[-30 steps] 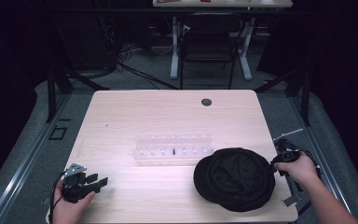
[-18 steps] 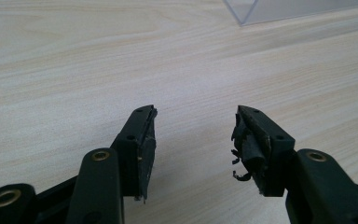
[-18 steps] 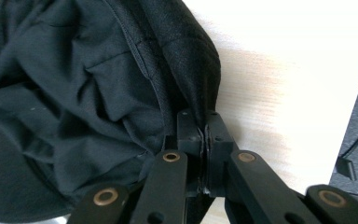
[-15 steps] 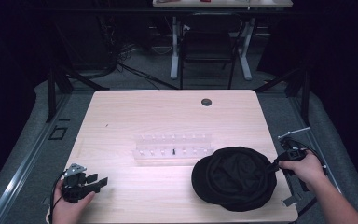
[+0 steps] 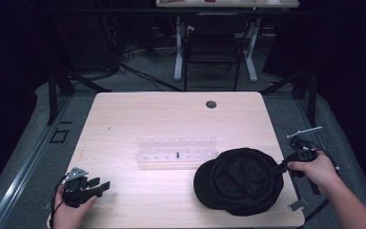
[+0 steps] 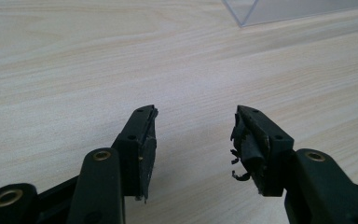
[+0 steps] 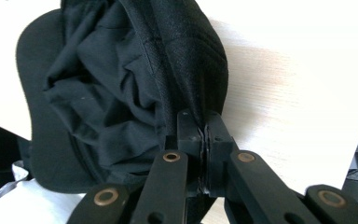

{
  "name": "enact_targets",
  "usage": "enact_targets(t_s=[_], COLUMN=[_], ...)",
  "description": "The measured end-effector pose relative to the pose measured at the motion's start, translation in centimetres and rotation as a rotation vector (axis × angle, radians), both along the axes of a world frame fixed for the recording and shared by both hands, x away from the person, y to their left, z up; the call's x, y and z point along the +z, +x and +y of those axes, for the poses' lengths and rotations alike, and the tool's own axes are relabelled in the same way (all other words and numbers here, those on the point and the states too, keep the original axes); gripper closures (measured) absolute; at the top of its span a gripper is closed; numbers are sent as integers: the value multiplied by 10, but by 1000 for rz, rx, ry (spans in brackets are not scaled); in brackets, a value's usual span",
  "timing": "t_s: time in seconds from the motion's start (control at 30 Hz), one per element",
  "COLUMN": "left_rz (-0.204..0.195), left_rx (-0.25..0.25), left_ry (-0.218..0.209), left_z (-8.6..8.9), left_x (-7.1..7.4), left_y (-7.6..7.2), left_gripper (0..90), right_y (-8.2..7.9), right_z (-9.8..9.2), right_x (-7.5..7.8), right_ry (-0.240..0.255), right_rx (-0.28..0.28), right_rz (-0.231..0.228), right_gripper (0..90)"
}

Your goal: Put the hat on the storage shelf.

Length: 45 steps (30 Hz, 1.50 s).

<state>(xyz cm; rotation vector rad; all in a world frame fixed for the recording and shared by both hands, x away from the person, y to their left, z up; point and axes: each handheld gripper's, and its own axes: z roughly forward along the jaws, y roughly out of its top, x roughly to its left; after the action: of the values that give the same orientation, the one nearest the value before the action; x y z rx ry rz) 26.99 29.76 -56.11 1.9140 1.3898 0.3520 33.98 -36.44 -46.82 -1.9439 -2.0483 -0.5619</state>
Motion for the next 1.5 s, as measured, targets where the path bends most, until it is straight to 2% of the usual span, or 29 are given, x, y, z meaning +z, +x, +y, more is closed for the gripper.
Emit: enact_targets(t_s=[0.17, 0.2, 0.23, 0.37, 0.4, 0.43, 0.57, 0.6, 0.63, 0.67, 0.7, 0.73, 0.83, 0.9, 0.93, 0.97, 1.07, 1.17, 1.2, 1.4, 1.47, 1.5], left_rz=[-1, -1, 0, -1, -1, -2, 0, 3, 1, 1, 2, 0, -1, 0, -1, -1, 1, 13, 3, 3, 3, 3], left_rx=[3, 2, 1, 2, 2, 4, 3, 2, 2, 2, 3, 3, 6, 6, 6, 6, 5, -2, 3, 5, 4, 4], left_ry=[-1, 2, 4, 3, 3, 1, 4, 7, 5, 5, 7, 4, 1, 2, 2, 2, 2, 7, 3, 3, 2, 0], left_z=[0, 0, 1, 1, 1, 1, 1, 1, 1, 1, 1, 1, 1, 1, 1, 1, 1, 1, 0, 0, 0, 0], left_x=[0, 0, 0, 0, 0, 0, 0, 0, 0, 0, 0, 0, 0, 0, 0, 0, -1, 0, -1, -1, -1, -1], left_y=[0, 0, 0, 0, 0, 0, 0, 0, 0, 0, 0, 0, 0, 0, 0, 0, 0, 0, 0, 0, 0, 0], left_gripper=[487, 487, 487, 487, 487, 487, 487, 487, 487, 487, 487, 487, 487, 487, 487, 487, 487, 487, 487, 487, 487, 487], right_y=[-1, -1, -2, -4, -6, -6, -8, -8, -8, -8, -9, -9, -10, -10, -10, -10, -11, -11, -12, -11, -10, -11], right_z=[0, -1, 0, -1, 3, -1, 0, 0, -1, -1, 0, 1, 4, 4, 4, 5, 7, 9, 11, 22, 24, 27], right_x=[9, 12, 13, 20, 20, 23, 30, 31, 32, 34, 34, 36, 38, 42, 45, 44, 49, 54, 56, 67, 69, 70], right_ry=[37, 44, 55, 101, 129, 129, 184, 187, 193, 193, 206, 206, 240, 243, 223, 262, 277, 329, 335, 367, 382, 397], right_rx=[10, 31, 2, 12, -38, 5, -3, -3, 23, 28, 23, 14, -16, 11, 12, 8, 6, 9, 10, 24, 16, -27], right_rz=[-2, 3, -3, -4, -21, -8, -1, 0, -5, 18, -6, 12, 11, 25, 29, 21, 12, -6, -9, -29, -38, -48], right_gripper=[882, 881, 881, 882, 881, 882, 882, 882, 882, 882, 882, 882, 882, 882, 882, 882, 882, 882, 882, 882, 882, 882])
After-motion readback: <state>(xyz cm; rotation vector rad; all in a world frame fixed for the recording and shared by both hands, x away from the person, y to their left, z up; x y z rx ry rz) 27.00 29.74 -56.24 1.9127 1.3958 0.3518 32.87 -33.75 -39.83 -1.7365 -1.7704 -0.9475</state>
